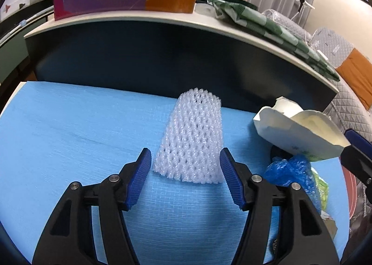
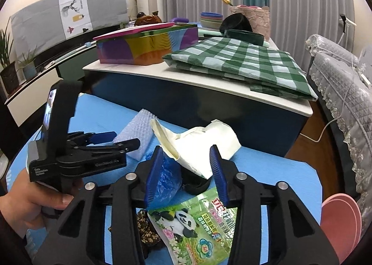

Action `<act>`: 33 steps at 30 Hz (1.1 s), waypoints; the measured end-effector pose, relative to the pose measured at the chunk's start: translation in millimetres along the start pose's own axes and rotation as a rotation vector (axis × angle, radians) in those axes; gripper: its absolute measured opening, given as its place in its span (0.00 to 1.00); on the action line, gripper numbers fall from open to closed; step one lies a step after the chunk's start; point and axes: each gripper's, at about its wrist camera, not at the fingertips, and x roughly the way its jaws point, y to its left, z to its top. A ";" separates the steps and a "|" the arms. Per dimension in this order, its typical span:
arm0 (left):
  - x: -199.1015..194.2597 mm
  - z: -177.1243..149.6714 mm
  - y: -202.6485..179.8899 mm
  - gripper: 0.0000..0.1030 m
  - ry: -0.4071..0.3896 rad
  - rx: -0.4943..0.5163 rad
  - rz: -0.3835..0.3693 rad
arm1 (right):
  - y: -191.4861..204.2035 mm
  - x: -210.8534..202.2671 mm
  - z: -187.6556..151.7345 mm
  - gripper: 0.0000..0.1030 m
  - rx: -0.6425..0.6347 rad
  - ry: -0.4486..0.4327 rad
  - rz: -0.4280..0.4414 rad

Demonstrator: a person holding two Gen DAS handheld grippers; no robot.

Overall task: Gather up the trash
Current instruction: 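Grasp the white foam mesh sleeve with the left gripper while the right gripper grasps the white paper bag, then carry the mesh sleeve and paper bag in both grippers over the pink bin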

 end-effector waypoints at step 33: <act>-107.9 -8.0 -43.3 0.12 -0.104 0.095 0.005 | -19.9 -108.6 -1.0 0.05 0.072 -0.085 -0.155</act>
